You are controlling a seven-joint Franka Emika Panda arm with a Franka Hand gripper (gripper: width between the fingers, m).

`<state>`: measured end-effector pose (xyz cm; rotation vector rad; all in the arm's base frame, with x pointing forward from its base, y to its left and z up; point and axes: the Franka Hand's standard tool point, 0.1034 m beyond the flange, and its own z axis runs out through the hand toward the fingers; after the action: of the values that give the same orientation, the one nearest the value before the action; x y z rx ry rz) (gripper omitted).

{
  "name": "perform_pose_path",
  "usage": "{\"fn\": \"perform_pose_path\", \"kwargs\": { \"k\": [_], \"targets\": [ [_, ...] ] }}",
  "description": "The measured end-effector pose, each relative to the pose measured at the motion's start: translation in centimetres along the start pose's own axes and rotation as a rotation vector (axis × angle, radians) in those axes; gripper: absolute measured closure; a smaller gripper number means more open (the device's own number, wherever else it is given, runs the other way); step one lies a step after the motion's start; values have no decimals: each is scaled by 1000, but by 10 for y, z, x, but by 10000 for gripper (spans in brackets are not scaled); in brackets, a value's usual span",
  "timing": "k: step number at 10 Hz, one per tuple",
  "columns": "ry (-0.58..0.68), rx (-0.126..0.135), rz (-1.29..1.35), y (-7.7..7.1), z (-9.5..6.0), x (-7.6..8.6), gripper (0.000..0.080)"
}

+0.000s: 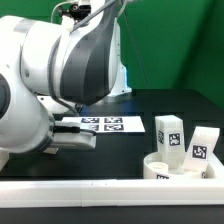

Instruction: Assemble stool

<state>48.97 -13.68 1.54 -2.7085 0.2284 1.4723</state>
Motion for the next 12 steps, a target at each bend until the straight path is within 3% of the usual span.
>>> {"fn": "perform_pose_path", "kwargs": {
  "k": [1,4,5,8,10,12],
  "targets": [
    [29,-7,18,-18,-18,-9,474],
    [130,-37,109,-93,-71,-39,472],
    [146,-41,118,-99,-78,-42,472],
    [181,-41,110,-97,-79,-33,472],
    [320,-37,102,-103,-95,-24,472],
    [409,-24,102,-117,-115,-44,472]
  ]
}}
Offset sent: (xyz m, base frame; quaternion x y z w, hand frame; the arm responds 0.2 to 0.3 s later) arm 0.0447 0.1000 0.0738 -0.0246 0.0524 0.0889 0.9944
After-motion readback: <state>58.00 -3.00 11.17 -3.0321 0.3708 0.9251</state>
